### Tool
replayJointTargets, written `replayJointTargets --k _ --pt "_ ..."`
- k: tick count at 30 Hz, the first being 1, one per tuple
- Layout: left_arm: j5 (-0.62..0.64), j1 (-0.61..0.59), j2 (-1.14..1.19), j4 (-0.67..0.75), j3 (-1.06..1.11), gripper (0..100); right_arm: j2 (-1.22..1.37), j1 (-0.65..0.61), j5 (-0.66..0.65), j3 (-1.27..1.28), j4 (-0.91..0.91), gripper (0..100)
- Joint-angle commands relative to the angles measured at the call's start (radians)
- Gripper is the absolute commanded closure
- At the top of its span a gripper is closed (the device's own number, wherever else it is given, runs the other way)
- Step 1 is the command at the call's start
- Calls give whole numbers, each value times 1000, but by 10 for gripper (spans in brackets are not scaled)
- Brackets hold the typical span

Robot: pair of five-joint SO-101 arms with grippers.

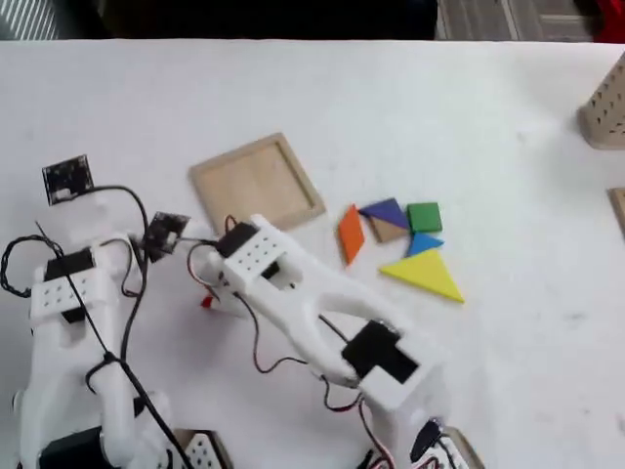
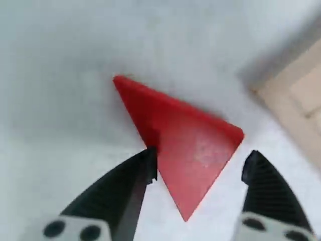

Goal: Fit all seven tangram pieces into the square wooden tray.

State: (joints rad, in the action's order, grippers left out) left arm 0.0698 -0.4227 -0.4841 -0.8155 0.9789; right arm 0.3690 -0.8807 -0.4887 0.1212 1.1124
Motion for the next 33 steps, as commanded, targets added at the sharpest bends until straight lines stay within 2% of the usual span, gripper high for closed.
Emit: replayJointTargets --k 1,3,8,9,14,19,23,28,33 --pt "-8 10 1 17 -23 710 67 -15 -17 -101 81 727" --pt "-9 10 1 17 -23 710 90 -27 -17 -132 108 752" --pt "-9 10 1 17 -23 710 107 -58 -94 -149 145 931" --pt "-9 10 1 17 -23 710 108 -68 -101 -149 154 941" --pt "-9 10 1 17 -23 710 113 -101 -97 -144 191 816" --pt "-9 10 1 17 -23 710 113 -114 -95 -143 229 822" --pt "-9 10 1 17 -23 710 108 -134 -26 -141 240 822" --pt "-9 10 1 17 -23 710 73 -134 -12 -114 240 820" --pt "-9 10 1 17 -23 710 -39 -134 11 -23 214 745"
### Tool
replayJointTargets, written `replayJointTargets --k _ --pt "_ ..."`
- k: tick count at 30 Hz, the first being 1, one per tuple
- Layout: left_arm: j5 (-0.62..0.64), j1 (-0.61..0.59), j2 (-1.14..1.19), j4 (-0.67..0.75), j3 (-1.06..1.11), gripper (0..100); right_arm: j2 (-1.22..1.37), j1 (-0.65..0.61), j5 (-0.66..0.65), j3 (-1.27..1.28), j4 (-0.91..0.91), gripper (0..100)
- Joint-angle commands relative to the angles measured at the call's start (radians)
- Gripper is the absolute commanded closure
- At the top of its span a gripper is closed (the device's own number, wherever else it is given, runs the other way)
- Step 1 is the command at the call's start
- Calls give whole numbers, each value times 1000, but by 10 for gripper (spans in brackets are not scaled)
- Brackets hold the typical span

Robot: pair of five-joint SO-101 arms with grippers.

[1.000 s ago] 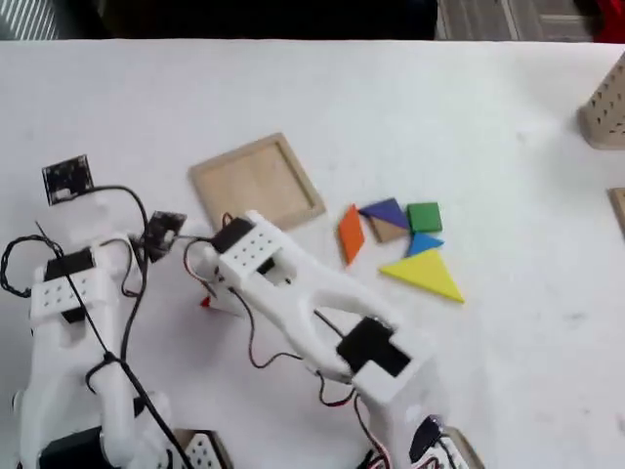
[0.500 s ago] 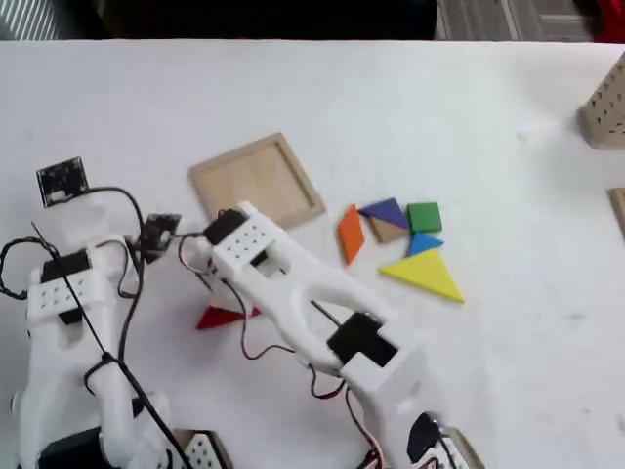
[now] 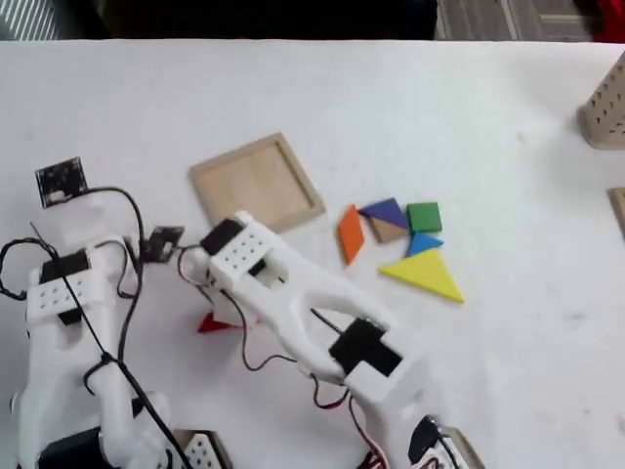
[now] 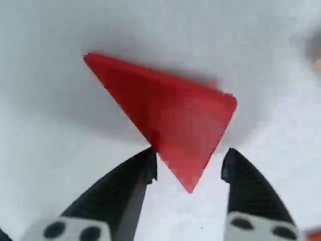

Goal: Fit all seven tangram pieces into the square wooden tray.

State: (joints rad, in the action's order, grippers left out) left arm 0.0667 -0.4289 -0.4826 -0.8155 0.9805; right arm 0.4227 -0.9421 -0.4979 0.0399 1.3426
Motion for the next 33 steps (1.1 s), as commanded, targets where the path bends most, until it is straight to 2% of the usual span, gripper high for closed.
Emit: replayJointTargets --k 1,6,12,20,23,27,33 --pt "-6 16 -1 17 -25 710 -110 -73 21 80 -38 743" --pt "-6 16 -1 17 -25 710 -137 -73 26 187 -203 743" --pt "-6 16 -1 17 -25 710 -148 -70 26 189 -202 744" --pt "-6 16 -2 17 -25 710 -337 -64 118 212 -196 743" --pt "-6 16 -2 17 -25 710 -288 -54 107 235 -251 742" --pt "-6 16 -2 17 -25 710 -168 -28 -2 195 -271 743" --pt "-6 16 -2 17 -25 710 -81 -7 -3 95 -226 744"
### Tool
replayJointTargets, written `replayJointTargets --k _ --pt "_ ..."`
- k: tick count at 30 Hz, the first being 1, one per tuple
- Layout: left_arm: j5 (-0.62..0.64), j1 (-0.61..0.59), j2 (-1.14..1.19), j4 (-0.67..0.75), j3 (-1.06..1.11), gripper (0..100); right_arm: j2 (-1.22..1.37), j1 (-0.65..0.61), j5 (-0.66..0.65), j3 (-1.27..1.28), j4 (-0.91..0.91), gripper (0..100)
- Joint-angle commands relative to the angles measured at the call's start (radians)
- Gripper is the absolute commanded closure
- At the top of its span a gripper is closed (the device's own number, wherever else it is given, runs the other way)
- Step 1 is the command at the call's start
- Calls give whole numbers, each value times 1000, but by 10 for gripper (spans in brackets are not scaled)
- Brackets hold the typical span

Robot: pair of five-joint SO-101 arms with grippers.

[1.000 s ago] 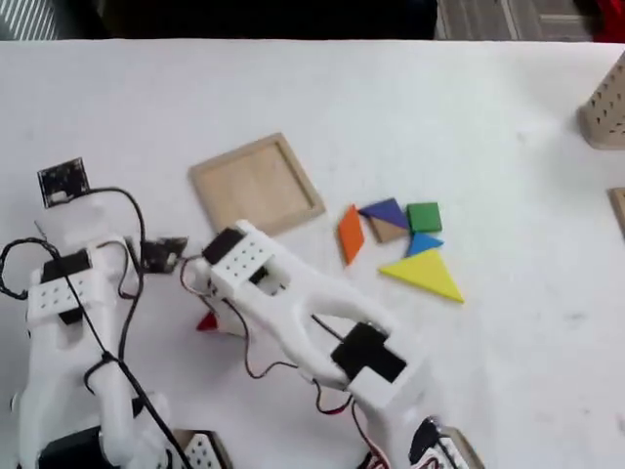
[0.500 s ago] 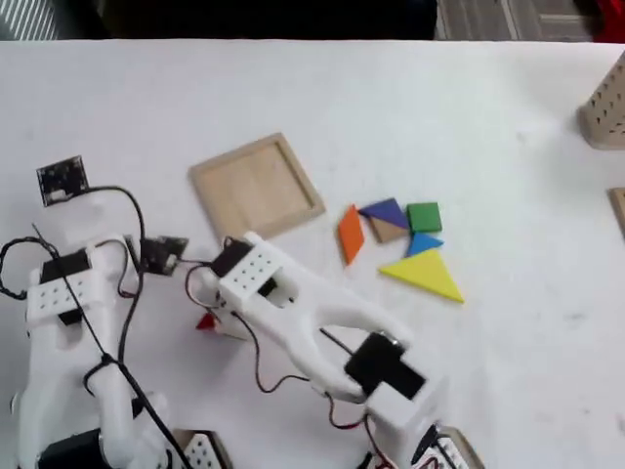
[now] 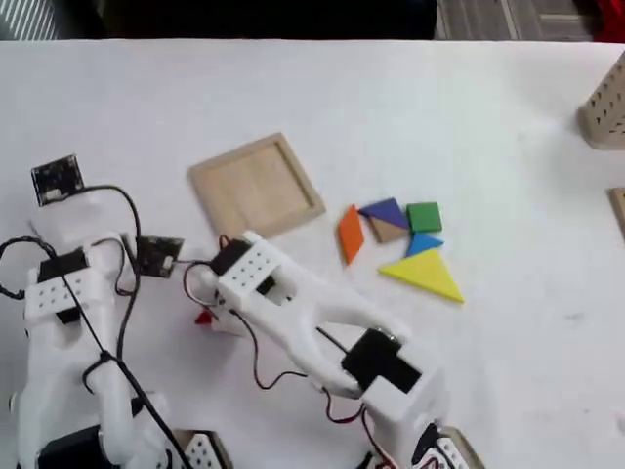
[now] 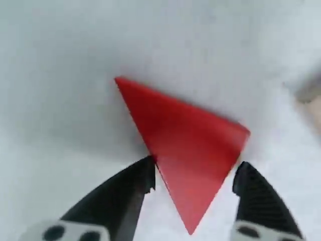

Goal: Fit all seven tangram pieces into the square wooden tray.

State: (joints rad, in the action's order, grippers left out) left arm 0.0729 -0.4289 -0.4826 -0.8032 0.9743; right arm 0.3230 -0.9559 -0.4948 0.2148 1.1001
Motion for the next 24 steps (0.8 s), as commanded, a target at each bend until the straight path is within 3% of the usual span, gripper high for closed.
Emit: replayJointTargets --k 1,8,18,24 --pt "-12 12 -4 5 -20 710 19 7 -6 -80 16 744" --pt "86 -162 -4 -3 -68 710 10 7 64 -84 48 776" --pt "110 -228 1 3 -81 710 -68 42 152 -75 165 811" --pt "153 -354 1 5 -104 710 -73 56 184 -75 168 811"
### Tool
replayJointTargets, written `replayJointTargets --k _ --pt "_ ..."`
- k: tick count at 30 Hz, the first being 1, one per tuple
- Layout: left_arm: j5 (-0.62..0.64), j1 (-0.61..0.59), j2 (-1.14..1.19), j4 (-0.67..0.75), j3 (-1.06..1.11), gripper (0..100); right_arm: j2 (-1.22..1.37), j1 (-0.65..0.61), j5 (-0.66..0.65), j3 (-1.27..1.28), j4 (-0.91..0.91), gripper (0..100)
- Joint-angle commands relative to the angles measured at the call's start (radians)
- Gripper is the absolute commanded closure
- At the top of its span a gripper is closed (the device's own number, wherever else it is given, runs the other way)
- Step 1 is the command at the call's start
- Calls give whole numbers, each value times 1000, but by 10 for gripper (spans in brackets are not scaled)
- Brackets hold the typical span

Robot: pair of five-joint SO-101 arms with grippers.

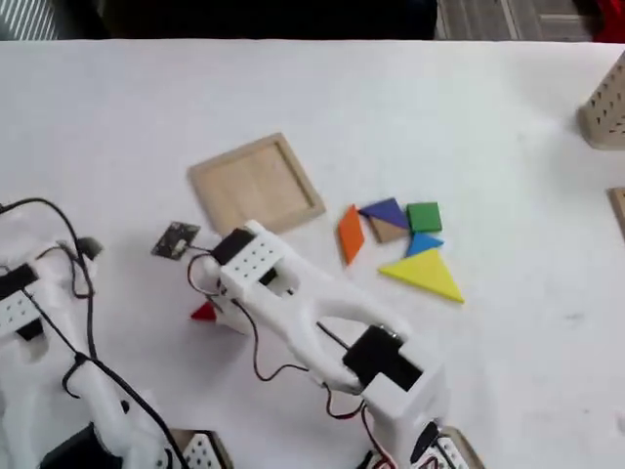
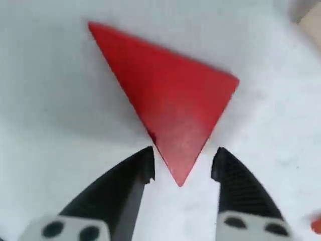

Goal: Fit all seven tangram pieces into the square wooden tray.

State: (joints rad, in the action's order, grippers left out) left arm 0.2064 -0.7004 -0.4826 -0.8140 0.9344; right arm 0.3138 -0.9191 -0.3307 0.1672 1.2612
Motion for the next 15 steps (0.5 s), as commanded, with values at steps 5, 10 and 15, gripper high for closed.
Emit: replayJointTargets --k 5,10,15 --pt "58 -197 1 15 -60 710 -67 18 23 -28 -15 811" --pt "61 -223 2 69 -17 710 -59 19 86 -29 -85 775" --pt "61 -231 2 126 9 710 -50 21 135 -20 -185 735"
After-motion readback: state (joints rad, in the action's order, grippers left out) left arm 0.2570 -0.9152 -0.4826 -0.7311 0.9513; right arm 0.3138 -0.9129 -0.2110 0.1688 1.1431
